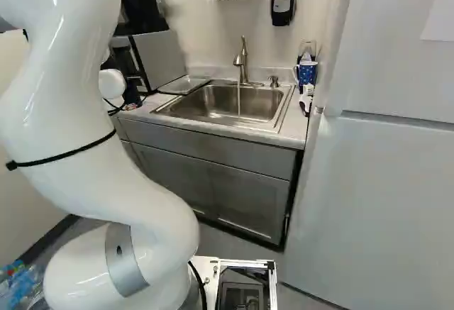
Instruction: Rinse the cup and place it in the tray
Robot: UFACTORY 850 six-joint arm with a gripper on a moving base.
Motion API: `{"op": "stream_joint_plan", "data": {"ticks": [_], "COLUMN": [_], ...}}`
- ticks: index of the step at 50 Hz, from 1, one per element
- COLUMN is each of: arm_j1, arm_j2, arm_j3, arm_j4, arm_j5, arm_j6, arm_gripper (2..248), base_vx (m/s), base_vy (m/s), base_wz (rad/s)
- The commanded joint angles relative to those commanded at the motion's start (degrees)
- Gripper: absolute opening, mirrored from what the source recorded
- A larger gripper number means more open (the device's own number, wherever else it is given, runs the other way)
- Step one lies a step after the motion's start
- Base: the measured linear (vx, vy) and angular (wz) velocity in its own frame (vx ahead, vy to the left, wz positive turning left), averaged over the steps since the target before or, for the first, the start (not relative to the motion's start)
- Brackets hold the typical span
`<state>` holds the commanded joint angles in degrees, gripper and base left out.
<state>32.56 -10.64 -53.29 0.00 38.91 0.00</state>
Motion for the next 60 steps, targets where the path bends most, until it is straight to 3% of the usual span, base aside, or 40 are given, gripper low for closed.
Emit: {"op": "stream_joint_plan", "data": {"ticks": [32, 60], "arm_j1": [0.12, -0.29], "arm_j2": [-3.01, -7.15], "arm_j3": [0.72, -0.41], "arm_j4": [0.0, 0.0], "arm_j5": [0.21, 4.87], "arm_j6": [0.0, 0.0], "arm_gripper": [247, 247], "base_vx": [0.0, 0.0], "base_vy": [0.0, 0.0], "base_wz": [0.0, 0.0]}}
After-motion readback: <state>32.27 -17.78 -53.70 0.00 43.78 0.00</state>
